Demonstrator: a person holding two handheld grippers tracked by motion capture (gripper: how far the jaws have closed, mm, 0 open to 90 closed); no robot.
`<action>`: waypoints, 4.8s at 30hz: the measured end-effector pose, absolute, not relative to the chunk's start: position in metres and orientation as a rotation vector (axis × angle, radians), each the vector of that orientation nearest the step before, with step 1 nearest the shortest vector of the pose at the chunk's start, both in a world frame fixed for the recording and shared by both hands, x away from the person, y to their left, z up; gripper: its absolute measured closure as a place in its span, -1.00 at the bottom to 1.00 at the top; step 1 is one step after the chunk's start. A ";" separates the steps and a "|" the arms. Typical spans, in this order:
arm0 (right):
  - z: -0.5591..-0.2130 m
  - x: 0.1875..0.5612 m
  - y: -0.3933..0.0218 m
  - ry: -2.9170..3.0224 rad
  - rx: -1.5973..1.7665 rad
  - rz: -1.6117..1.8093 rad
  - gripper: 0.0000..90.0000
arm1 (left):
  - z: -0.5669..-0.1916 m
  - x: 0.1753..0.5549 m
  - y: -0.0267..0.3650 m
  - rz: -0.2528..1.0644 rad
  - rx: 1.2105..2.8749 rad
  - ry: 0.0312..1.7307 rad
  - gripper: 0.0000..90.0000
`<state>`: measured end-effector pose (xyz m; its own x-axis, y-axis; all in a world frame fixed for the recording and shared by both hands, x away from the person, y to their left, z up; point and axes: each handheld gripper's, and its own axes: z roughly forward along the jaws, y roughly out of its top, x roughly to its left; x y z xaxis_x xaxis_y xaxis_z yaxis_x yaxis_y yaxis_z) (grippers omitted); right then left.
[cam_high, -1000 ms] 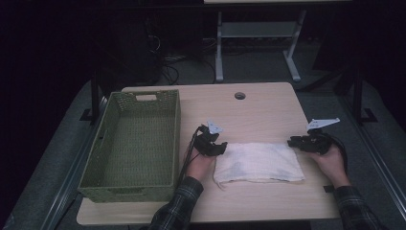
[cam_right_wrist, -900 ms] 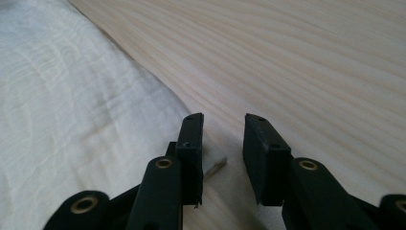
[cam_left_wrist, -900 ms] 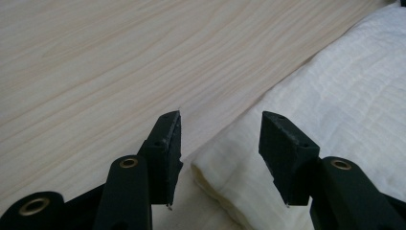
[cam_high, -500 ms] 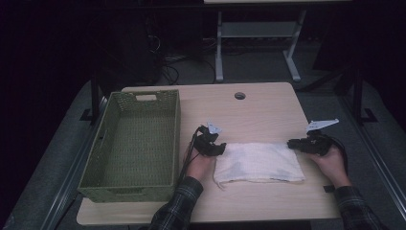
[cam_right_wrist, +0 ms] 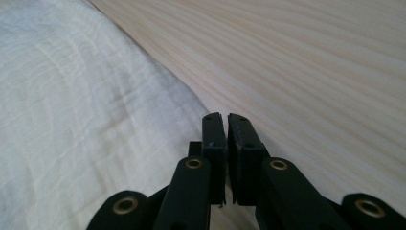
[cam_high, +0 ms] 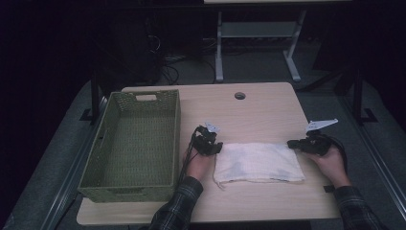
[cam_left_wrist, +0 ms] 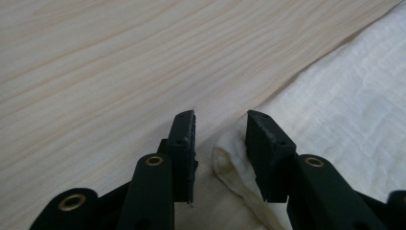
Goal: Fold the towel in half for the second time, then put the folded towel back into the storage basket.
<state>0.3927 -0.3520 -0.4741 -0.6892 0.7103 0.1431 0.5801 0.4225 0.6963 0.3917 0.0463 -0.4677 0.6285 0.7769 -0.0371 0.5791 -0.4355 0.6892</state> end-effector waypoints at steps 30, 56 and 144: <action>-0.441 0.384 -0.370 2.310 1.099 1.189 0.96 | -0.430 0.372 0.049 0.402 2.045 0.941 0.93; -0.444 0.333 -0.377 2.394 1.046 1.185 0.96 | -0.428 0.322 0.046 0.407 2.133 0.834 0.93; -0.467 0.351 -0.341 2.545 1.022 1.042 1.00 | -0.447 0.313 0.047 0.233 2.230 0.780 -0.18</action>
